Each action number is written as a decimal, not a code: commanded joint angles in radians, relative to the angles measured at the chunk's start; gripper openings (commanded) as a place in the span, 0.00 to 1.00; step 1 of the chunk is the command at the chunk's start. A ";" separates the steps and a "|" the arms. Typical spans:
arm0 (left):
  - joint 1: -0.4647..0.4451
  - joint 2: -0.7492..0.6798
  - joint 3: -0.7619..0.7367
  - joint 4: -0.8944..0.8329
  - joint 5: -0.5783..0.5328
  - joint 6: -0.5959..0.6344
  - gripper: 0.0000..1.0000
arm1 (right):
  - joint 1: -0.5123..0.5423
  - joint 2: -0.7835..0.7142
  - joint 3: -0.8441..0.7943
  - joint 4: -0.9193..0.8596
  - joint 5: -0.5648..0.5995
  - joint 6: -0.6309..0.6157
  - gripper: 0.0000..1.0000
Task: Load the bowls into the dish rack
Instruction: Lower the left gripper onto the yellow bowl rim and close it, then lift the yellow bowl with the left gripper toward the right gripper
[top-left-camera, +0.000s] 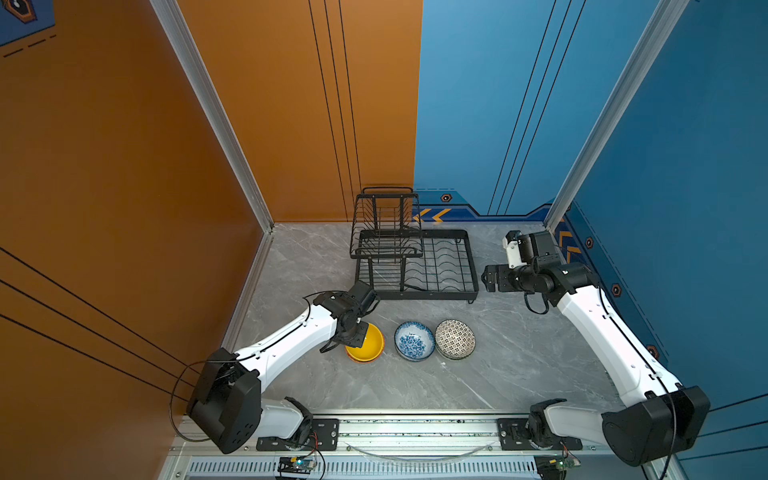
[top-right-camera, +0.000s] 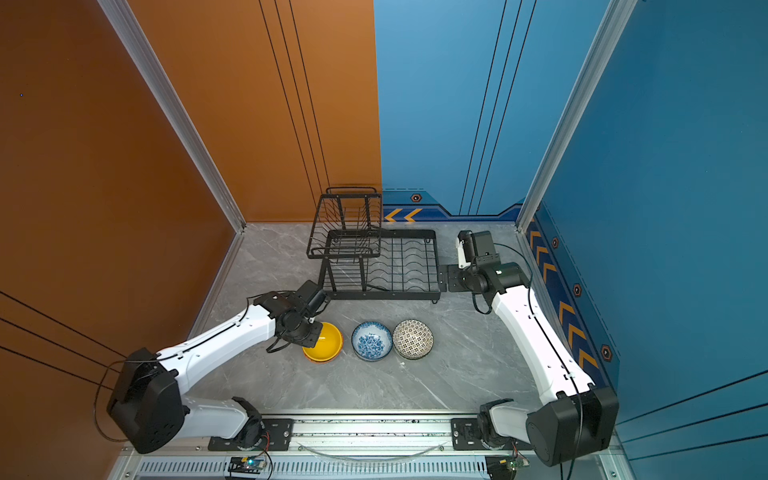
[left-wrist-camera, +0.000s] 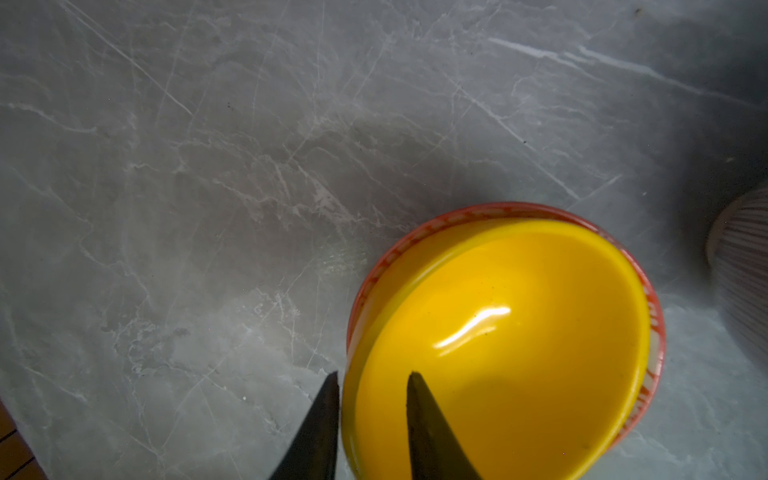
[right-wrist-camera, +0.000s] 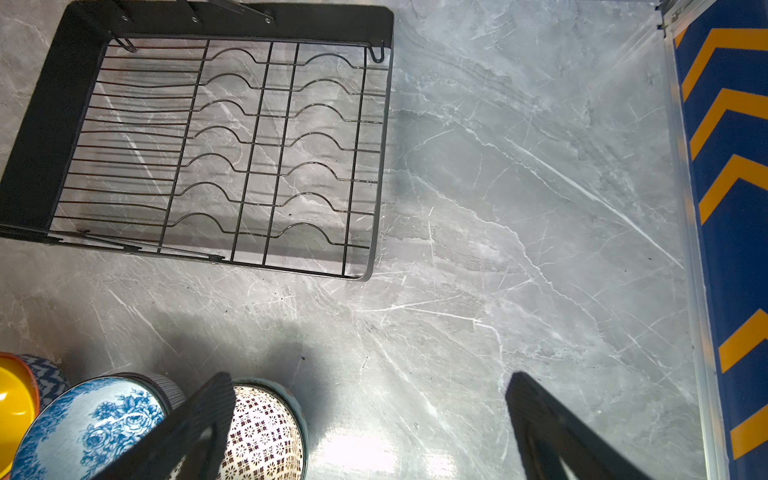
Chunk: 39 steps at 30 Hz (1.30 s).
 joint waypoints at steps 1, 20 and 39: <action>-0.001 0.001 -0.016 -0.012 0.020 -0.001 0.24 | 0.007 -0.031 0.002 -0.020 0.021 -0.019 1.00; 0.009 -0.083 0.056 -0.032 -0.033 0.026 0.00 | 0.005 -0.037 0.036 -0.028 0.006 -0.030 1.00; -0.084 -0.322 0.089 0.273 0.044 -0.028 0.00 | 0.216 -0.113 0.066 0.004 -0.085 0.050 1.00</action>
